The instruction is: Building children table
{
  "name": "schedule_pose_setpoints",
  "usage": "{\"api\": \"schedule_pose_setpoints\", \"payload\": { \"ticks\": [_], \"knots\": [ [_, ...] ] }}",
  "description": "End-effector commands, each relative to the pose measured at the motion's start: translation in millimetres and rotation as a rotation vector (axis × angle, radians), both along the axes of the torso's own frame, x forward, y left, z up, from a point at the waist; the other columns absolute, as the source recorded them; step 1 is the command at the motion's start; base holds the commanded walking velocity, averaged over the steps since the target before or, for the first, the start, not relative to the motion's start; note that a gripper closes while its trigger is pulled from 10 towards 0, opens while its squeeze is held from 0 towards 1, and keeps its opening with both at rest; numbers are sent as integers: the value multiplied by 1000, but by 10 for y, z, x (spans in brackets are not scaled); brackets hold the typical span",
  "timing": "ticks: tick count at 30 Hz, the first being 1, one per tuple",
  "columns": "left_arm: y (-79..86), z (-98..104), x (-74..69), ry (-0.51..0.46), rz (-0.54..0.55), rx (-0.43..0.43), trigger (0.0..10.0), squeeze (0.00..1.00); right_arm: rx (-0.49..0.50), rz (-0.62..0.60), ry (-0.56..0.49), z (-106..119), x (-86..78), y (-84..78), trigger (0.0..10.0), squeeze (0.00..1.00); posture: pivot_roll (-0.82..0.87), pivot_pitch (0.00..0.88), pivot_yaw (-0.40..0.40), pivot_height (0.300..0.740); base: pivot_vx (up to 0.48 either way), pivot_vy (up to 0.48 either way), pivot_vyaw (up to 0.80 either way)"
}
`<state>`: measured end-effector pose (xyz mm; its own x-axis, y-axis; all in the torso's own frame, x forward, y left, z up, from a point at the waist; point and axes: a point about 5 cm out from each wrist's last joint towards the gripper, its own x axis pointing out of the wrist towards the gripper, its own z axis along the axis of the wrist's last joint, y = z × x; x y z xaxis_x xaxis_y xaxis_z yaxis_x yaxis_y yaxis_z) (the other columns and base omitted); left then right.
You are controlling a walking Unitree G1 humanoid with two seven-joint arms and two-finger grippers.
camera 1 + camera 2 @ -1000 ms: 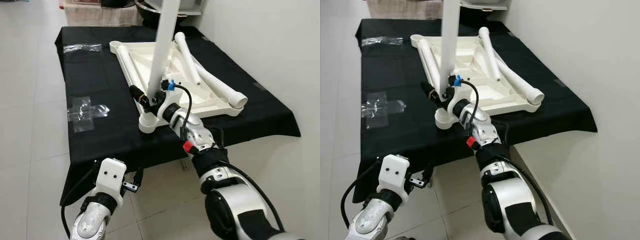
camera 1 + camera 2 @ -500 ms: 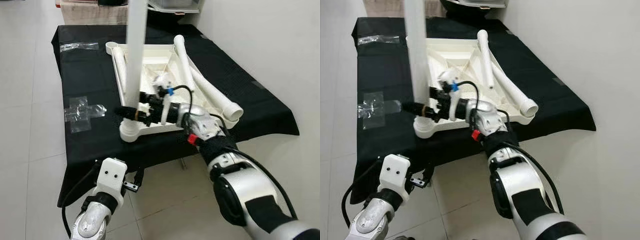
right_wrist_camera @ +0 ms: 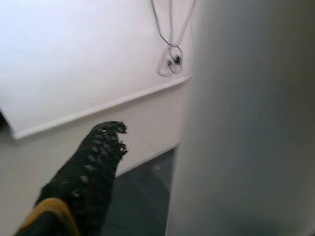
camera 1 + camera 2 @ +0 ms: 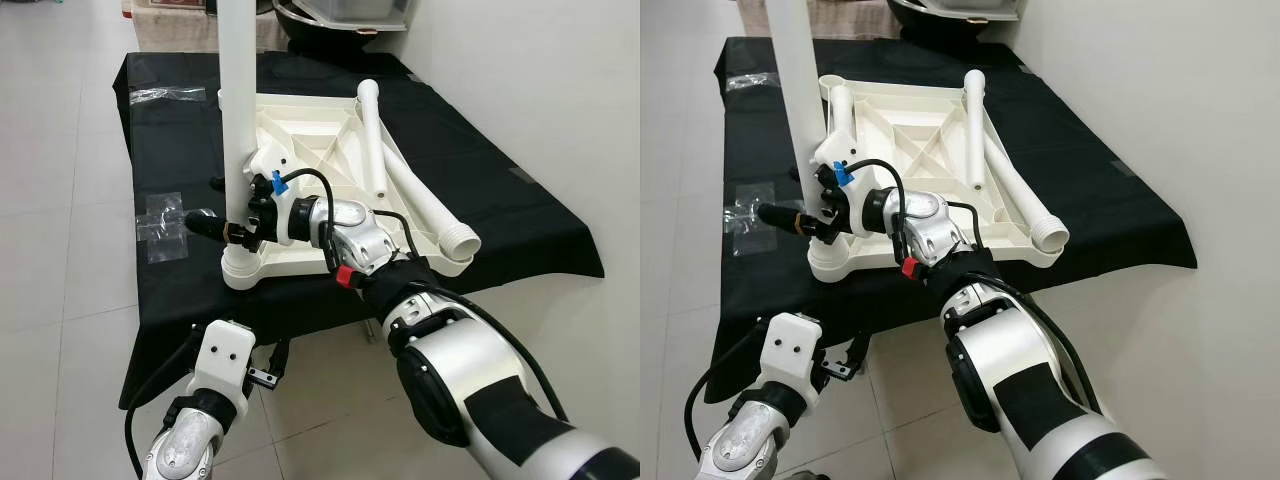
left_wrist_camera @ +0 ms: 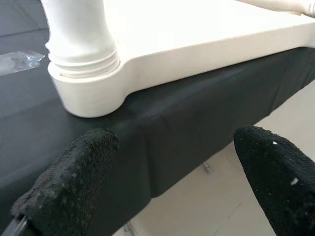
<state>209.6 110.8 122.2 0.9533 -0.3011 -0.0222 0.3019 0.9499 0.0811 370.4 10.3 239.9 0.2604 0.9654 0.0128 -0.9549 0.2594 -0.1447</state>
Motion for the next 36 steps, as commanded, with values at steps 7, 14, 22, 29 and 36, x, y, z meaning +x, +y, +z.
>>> {"api": "schedule_pose_setpoints", "payload": {
  "ticks": [7, 14, 22, 29, 36],
  "knots": [
    [-27, -35, -16, 11, -7, -5, 10000, 0, 41, 62, 41, -66, -42, -11, 0, 0, 151, 88, -166, 740, 0, 0, 0],
    [-20, -29, 7, 11, -5, -5, 10000, 0, 110, -309, 65, -63, 156, -149, 0, 0, 145, 97, -159, 740, 0, 0, 0],
    [-6, -15, 16, -1, 1, 1, 10000, 0, 138, -937, 72, -126, 350, -449, 0, 0, 140, 100, -154, 740, 0, 0, 0],
    [0, -15, 25, -2, 4, 6, 10000, 0, 239, -1382, 192, -276, 281, -575, 1529, 0, 138, 103, -155, 740, 0, 0, 0],
    [2, -20, 32, 1, 5, 5, 10000, 0, 319, -1312, 200, -209, 187, -294, 10000, 47, 139, 107, -156, 740, 0, 0, 0]
  ]
}}
